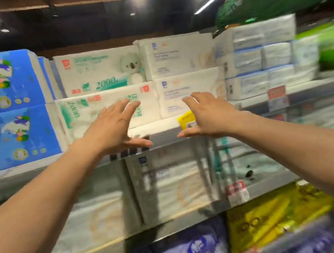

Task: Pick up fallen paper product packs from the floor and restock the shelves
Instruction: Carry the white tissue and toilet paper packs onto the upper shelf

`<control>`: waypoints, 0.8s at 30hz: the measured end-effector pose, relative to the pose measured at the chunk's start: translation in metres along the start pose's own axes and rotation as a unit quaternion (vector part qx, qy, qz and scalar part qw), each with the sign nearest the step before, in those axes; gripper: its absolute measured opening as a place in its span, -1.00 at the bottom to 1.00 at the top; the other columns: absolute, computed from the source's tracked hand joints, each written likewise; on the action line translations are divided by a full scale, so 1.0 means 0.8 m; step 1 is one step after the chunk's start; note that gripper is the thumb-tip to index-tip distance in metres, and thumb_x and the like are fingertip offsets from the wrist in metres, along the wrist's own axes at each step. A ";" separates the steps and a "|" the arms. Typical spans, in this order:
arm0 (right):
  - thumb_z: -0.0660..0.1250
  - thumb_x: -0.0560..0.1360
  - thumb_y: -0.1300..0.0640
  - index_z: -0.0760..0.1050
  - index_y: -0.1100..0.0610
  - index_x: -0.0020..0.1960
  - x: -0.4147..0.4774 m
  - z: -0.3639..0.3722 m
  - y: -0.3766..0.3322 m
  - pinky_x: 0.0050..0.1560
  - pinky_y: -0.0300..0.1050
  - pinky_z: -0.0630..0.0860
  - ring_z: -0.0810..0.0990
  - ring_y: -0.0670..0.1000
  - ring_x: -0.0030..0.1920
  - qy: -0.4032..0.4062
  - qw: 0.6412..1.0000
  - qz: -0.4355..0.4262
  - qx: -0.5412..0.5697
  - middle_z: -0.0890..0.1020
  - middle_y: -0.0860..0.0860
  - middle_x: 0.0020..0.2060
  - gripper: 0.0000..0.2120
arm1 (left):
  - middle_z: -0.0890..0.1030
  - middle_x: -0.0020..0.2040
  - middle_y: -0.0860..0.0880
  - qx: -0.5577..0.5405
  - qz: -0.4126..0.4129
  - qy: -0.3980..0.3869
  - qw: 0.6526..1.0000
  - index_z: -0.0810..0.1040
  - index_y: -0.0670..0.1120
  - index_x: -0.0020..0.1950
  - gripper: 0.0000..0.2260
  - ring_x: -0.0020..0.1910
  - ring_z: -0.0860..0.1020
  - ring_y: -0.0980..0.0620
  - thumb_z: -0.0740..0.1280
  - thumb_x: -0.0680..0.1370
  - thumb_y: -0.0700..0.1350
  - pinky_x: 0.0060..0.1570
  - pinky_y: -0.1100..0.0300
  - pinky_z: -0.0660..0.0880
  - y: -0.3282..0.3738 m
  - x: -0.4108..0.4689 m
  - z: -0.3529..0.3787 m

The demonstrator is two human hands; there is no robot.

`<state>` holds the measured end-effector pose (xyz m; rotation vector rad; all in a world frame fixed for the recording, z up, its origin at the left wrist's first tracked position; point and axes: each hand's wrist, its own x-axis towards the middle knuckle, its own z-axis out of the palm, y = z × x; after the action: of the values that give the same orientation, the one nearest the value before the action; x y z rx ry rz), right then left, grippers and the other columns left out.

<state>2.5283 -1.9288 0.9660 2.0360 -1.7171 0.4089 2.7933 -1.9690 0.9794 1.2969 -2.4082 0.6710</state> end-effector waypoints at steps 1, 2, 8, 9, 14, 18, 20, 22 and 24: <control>0.29 0.38 -0.51 0.19 0.11 0.54 -0.020 -0.003 0.013 0.37 0.30 0.39 0.31 0.24 0.47 0.005 1.000 0.009 0.003 0.29 0.17 0.51 -0.03 | 0.21 0.60 -0.21 -0.011 0.021 0.007 1.000 0.10 -0.03 0.63 0.19 0.56 0.23 -0.22 0.05 0.21 0.72 0.53 -0.18 0.21 0.019 0.003 0.001; 0.28 0.38 -0.51 0.20 0.11 0.53 -0.041 -0.007 0.027 0.36 0.28 0.41 0.32 0.24 0.46 0.008 1.000 0.019 0.005 0.31 0.16 0.49 -0.04 | 0.25 0.58 -0.24 -0.026 0.039 0.010 0.999 0.14 -0.06 0.62 0.22 0.54 0.27 -0.23 -0.01 0.19 0.73 0.52 -0.15 0.24 0.040 0.007 0.002; 0.25 0.41 -0.52 0.14 0.10 0.58 -0.201 -0.021 0.133 0.41 0.27 0.37 0.25 0.21 0.50 -0.026 0.993 0.114 0.003 0.27 0.13 0.51 -0.02 | 0.36 0.52 -0.26 -0.108 0.166 0.015 0.980 0.27 -0.13 0.58 0.19 0.47 0.37 -0.25 0.01 0.23 0.71 0.48 -0.13 0.30 0.207 0.023 0.012; 0.24 0.40 -0.53 0.12 0.10 0.59 -0.232 -0.022 0.155 0.43 0.28 0.35 0.23 0.21 0.51 -0.033 0.991 0.132 -0.001 0.25 0.13 0.53 0.00 | 0.34 0.53 -0.24 -0.116 0.182 0.007 0.976 0.25 -0.11 0.59 0.20 0.49 0.35 -0.23 0.00 0.22 0.72 0.50 -0.12 0.29 0.242 0.025 0.012; 0.27 0.43 -0.48 0.04 0.10 0.63 -0.400 -0.041 0.274 0.50 0.26 0.26 0.12 0.21 0.58 -0.077 0.969 0.234 -0.015 0.15 0.13 0.59 0.01 | 0.25 0.59 -0.16 -0.146 0.262 -0.019 0.954 0.15 -0.04 0.63 0.19 0.54 0.29 -0.18 0.04 0.21 0.70 0.52 -0.04 0.22 0.436 0.042 0.019; 0.24 0.41 -0.51 -0.04 0.10 0.65 -0.539 -0.063 0.379 0.53 0.29 0.20 0.06 0.20 0.61 -0.117 0.942 0.314 -0.028 0.09 0.14 0.62 0.07 | 0.28 0.58 -0.19 -0.197 0.315 -0.023 0.928 0.18 -0.05 0.62 0.19 0.53 0.31 -0.19 0.04 0.20 0.70 0.51 0.00 0.20 0.617 0.058 0.025; 0.22 0.41 -0.52 -0.05 0.10 0.66 -0.614 -0.077 0.434 0.55 0.25 0.17 0.06 0.20 0.61 -0.141 0.924 0.352 -0.047 0.08 0.16 0.63 0.08 | 0.36 0.53 -0.23 -0.222 0.350 -0.015 0.910 0.25 -0.09 0.60 0.21 0.48 0.38 -0.22 -0.02 0.21 0.72 0.47 -0.03 0.28 0.717 0.067 0.025; 0.21 0.44 -0.51 -0.05 0.12 0.66 -0.680 -0.095 0.483 0.59 0.17 0.11 0.06 0.20 0.62 -0.157 0.909 0.380 -0.064 0.09 0.17 0.63 0.06 | 0.37 0.52 -0.22 -0.259 0.373 -0.018 0.891 0.26 -0.10 0.59 0.20 0.47 0.40 -0.21 -0.02 0.22 0.72 0.47 -0.05 0.31 0.810 0.076 0.021; 0.19 0.43 -0.53 -0.06 0.12 0.66 -0.737 -0.110 0.530 0.60 0.16 0.09 0.06 0.21 0.61 -0.174 0.892 0.410 -0.077 0.08 0.16 0.63 0.07 | 0.32 0.56 -0.17 -0.277 0.393 -0.026 0.876 0.21 -0.06 0.61 0.20 0.51 0.35 -0.17 0.01 0.21 0.72 0.50 -0.02 0.27 0.895 0.088 0.019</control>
<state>2.0086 -1.4377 0.8107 1.2248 -2.7021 0.1381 2.1513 -1.6844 0.8222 0.0789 -2.8307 0.0691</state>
